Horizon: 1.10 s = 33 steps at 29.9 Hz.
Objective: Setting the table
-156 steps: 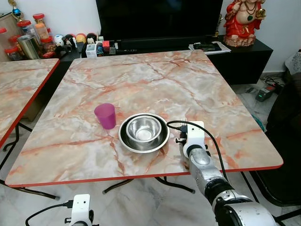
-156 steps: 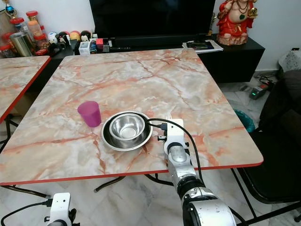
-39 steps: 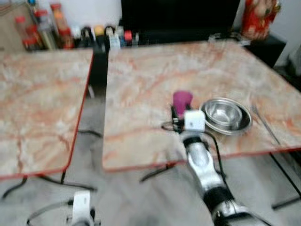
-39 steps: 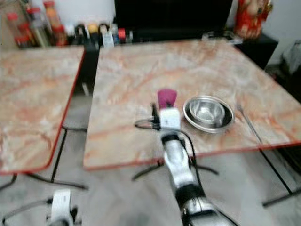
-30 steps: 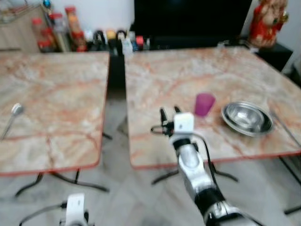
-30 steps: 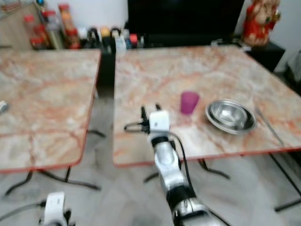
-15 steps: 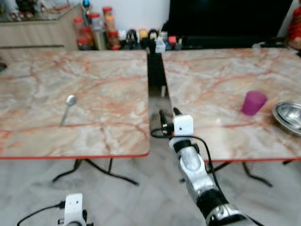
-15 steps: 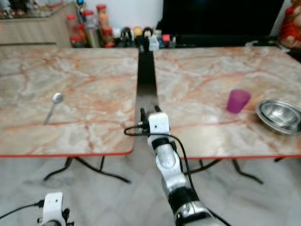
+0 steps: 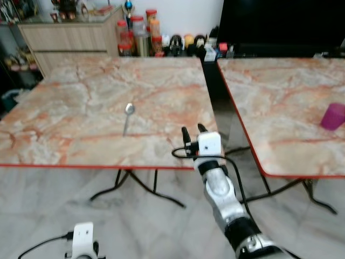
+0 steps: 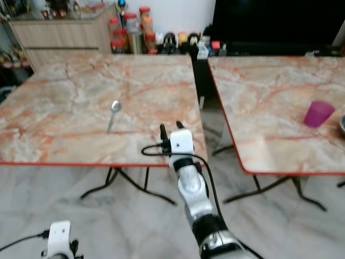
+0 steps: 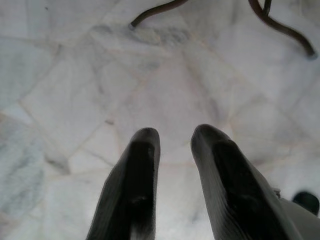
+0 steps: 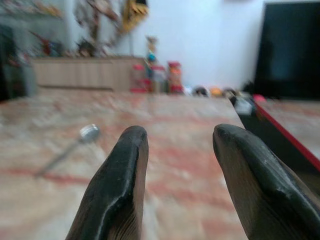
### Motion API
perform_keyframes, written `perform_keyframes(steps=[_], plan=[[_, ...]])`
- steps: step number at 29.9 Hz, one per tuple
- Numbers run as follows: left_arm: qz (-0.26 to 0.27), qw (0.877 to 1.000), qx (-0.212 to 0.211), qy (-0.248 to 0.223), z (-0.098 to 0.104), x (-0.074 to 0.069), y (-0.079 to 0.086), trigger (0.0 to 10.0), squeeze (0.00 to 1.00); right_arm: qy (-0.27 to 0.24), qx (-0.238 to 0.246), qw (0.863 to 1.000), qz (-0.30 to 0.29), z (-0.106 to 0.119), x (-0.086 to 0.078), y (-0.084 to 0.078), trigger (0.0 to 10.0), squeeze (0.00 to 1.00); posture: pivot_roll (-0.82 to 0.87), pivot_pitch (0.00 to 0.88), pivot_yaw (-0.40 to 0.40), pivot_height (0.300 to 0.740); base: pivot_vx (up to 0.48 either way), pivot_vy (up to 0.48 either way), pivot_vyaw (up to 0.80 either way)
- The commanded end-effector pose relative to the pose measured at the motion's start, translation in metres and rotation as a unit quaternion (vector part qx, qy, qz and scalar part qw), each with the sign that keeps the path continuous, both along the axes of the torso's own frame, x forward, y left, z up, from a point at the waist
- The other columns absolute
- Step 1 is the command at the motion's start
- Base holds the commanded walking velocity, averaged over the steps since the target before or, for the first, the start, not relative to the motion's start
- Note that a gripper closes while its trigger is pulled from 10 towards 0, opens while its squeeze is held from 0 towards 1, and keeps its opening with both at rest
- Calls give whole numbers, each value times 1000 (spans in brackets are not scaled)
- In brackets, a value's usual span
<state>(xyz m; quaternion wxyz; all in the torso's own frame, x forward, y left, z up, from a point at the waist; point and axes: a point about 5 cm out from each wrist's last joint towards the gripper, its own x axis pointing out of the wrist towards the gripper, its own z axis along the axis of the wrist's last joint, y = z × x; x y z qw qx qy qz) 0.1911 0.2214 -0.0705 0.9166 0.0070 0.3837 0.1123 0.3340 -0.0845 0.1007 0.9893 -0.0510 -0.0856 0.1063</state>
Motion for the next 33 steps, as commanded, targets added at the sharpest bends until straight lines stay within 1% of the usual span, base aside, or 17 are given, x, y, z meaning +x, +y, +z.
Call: perform_keyframes(steps=[1, 10, 17, 19, 24, 26, 27, 28, 33], plan=[[-2, 1000, 4, -3, 1, 1, 2, 10000, 0, 1, 4, 1000, -3, 1, 1, -1, 10000, 0, 73, 0, 30, 740, 0, 416, 0], [-8, 1000, 7, -2, 2, 2, 3, 10000, 0, 12, 1, 1000, -6, -4, 0, -2, 10000, 0, 74, 0, 33, 740, 0, 419, 0], [-12, 1000, 8, -3, 2, 3, 3, 10000, 0, 18, -1, 1000, -16, -9, -1, -11, 10000, 0, 77, 0, 30, 740, 0, 417, 0], [-11, 1000, 9, -4, 3, 3, 3, 10000, 0, 23, -5, 999, -24, -13, -3, -16, 10000, 0, 79, 0, 28, 740, 0, 401, 0], [-9, 1000, 11, -5, 2, 2, 2, 10000, 0, 63, -28, 996, -57, -37, -15, -41, 10000, 0, 75, 0, 27, 740, 0, 51, 0], [-10, 1000, 12, -3, 1, 1, 1, 10000, 0, 98, -44, 991, -81, -53, -22, -58, 10000, 0, 70, 0, 29, 740, 0, 0, 0], [-10, 1000, 12, -3, 1, 1, 1, 10000, 0, 98, -44, 991, -81, -53, -22, -58, 10000, 0, 70, 0, 29, 740, 0, 0, 0], [-10, 1000, 12, -2, 1, 1, 1, 10000, 0, 113, -53, 988, -90, -60, -26, -64, 10000, 0, 69, 0, 30, 740, 0, 0, 0], [-10, 1000, 13, -3, 1, 0, 1, 10000, 0, 166, -58, 977, -120, -81, -39, -83, 10000, 0, 68, 0, 32, 740, 0, 0, 0]])
